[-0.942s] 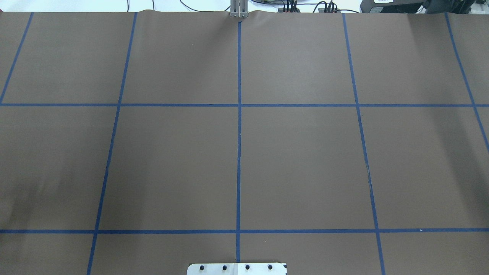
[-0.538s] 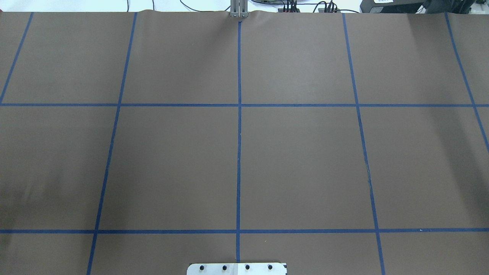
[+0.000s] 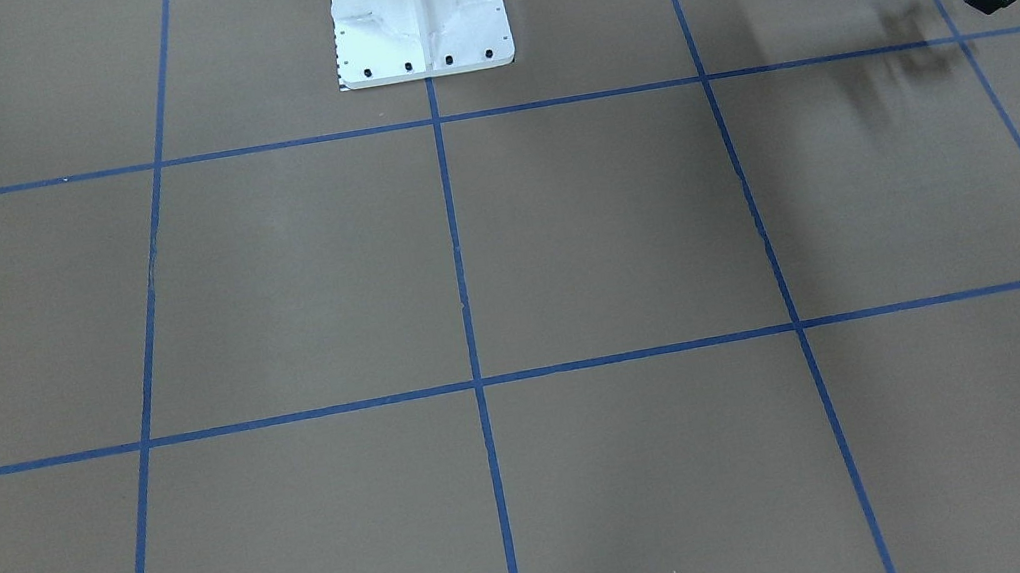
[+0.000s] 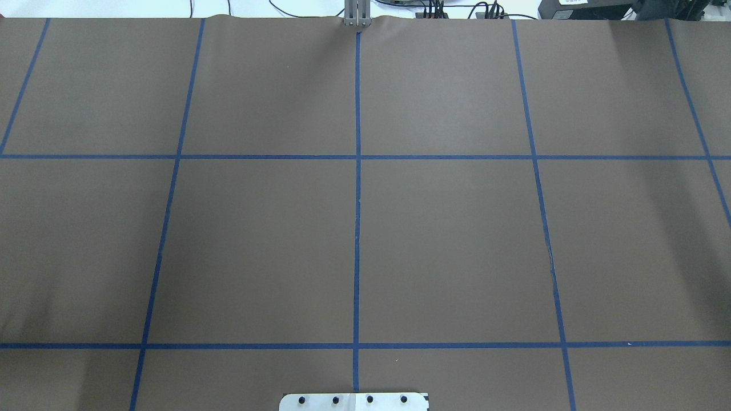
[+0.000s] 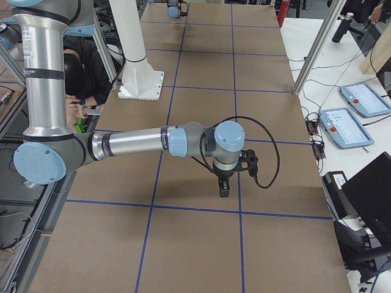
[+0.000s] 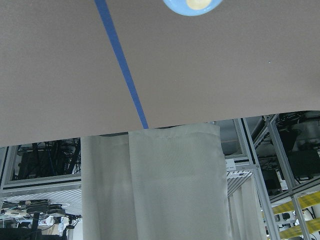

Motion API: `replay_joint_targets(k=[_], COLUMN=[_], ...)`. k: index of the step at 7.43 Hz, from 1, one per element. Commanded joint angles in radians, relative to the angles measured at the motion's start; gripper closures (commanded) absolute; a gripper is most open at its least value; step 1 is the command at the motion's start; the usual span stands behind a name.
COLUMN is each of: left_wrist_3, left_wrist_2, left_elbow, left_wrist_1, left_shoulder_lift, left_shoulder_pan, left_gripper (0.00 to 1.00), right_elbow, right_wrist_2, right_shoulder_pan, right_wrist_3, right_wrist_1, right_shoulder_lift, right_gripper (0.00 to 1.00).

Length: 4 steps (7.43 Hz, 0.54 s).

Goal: Place and press bell with both arms
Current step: 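Reach the left gripper down and grasp the blue service bell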

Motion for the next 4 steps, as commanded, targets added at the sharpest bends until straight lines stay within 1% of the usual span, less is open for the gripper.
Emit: replay_joint_targets(k=[1, 4], left_wrist_3=[-0.032, -0.061], left_wrist_2=[-0.013, -0.014], left_elbow=[0.005, 0.044], left_wrist_1=[0.000, -0.007], left_shoulder_lift=[0.002, 0.002], left_shoulder_pan=[0.029, 0.057], left_gripper=[0.00, 0.00], right_elbow=[-0.001, -0.001], right_wrist_2=[-0.001, 0.000], right_shoulder_pan=[0.001, 0.001], right_wrist_3=[-0.001, -0.004], right_wrist_1=[0.000, 0.000], right_shoulder_lift=[-0.001, -0.001], right_gripper=[0.00, 0.00])
